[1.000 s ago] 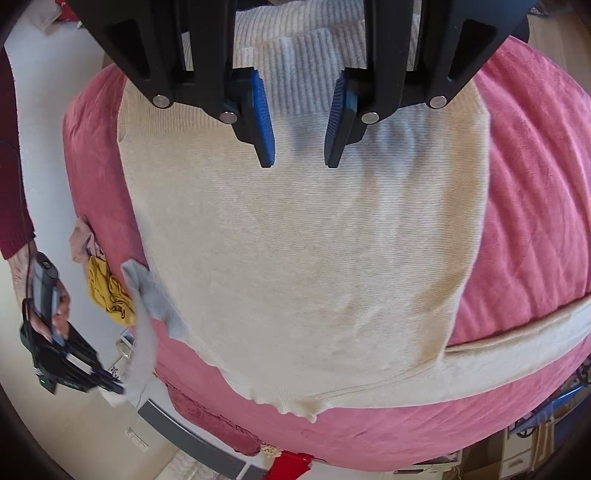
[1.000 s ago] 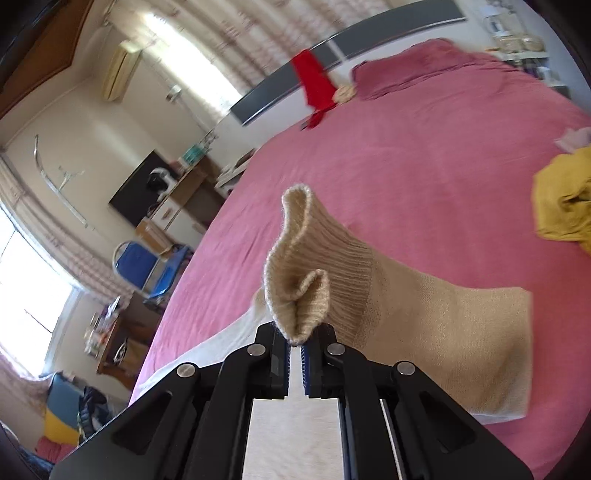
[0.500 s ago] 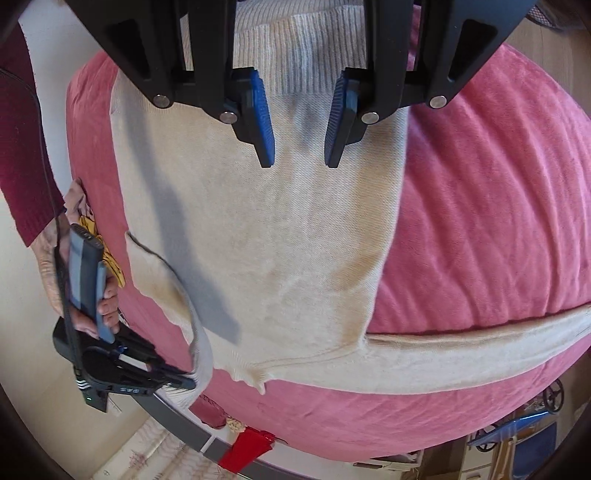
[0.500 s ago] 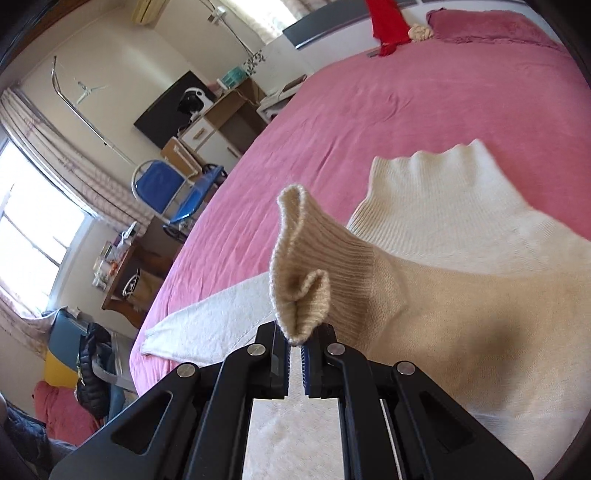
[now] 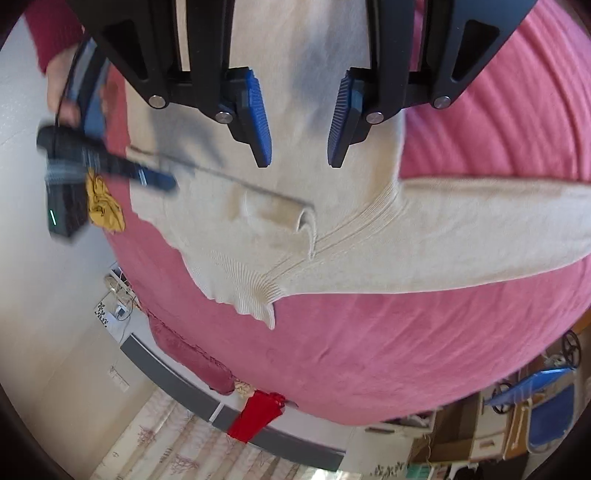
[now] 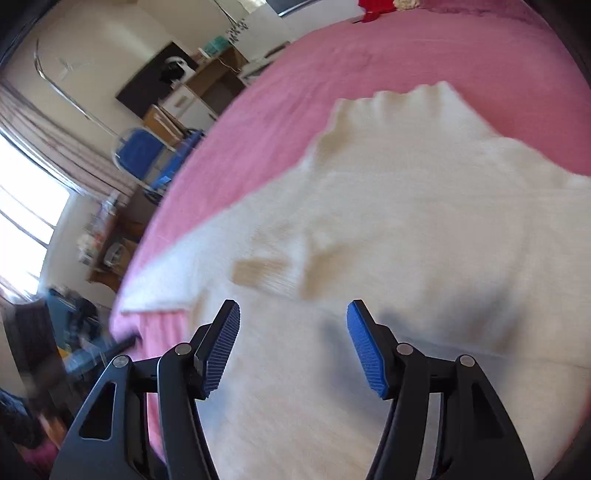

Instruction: Fold clothes

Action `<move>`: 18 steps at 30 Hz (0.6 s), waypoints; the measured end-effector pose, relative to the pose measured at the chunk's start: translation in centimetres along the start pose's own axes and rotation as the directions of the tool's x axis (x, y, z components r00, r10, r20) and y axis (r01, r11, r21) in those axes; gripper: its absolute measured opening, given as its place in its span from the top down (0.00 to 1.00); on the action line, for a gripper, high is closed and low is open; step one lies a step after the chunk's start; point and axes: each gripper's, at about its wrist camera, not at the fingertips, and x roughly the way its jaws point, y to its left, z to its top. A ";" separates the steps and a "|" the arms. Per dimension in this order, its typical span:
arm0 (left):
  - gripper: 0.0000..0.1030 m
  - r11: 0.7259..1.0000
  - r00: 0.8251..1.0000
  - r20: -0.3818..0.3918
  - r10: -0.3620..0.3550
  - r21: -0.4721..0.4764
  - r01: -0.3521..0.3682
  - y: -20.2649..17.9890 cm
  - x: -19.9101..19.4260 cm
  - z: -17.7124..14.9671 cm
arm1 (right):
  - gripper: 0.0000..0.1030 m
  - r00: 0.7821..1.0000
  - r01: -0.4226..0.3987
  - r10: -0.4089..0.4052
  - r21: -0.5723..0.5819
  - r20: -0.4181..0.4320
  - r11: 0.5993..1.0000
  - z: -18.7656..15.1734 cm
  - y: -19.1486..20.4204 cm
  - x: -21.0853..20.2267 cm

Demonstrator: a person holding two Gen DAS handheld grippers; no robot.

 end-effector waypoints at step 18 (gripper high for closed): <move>0.68 0.975 0.975 -0.215 -0.054 -0.223 0.005 2.3 12.6 10.1 | 0.38 0.976 0.215 -0.216 0.134 -0.007 0.967 -4.1 -11.8 -6.0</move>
